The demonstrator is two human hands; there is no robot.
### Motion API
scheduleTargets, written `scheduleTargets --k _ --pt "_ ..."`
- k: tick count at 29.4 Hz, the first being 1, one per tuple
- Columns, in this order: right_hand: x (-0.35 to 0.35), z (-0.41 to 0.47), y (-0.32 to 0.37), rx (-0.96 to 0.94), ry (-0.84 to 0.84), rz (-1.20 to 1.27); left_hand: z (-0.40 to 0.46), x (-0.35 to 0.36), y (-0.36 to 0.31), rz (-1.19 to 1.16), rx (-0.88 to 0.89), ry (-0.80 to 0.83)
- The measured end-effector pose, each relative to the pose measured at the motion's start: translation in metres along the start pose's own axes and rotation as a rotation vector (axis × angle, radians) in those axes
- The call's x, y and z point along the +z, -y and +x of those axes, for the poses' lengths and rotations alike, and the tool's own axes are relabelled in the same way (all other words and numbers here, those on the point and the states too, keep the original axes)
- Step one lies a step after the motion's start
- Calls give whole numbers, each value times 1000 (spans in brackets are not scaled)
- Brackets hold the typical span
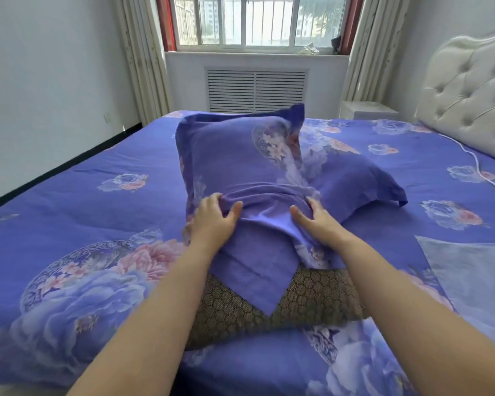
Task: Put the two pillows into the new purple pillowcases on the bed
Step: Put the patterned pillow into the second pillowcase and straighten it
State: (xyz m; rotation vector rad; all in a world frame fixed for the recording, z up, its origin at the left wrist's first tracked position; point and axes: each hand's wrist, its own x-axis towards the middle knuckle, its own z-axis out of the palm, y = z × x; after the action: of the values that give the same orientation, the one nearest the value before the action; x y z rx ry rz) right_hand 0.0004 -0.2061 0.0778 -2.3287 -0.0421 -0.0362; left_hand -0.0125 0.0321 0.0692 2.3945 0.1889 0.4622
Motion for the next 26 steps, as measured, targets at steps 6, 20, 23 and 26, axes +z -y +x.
scheduleTargets --k 6,20,23,26 --pt "37 -27 -45 -127 212 -208 -81 51 2 477 290 271" --pt "23 -48 -21 -300 -436 -114 -128 29 38 59 481 -84" --pt "26 -73 2 -320 -177 -181 -120 31 63 29 341 -141" --pt "22 -87 5 -310 38 -626 -126 24 72 -86 312 -274"
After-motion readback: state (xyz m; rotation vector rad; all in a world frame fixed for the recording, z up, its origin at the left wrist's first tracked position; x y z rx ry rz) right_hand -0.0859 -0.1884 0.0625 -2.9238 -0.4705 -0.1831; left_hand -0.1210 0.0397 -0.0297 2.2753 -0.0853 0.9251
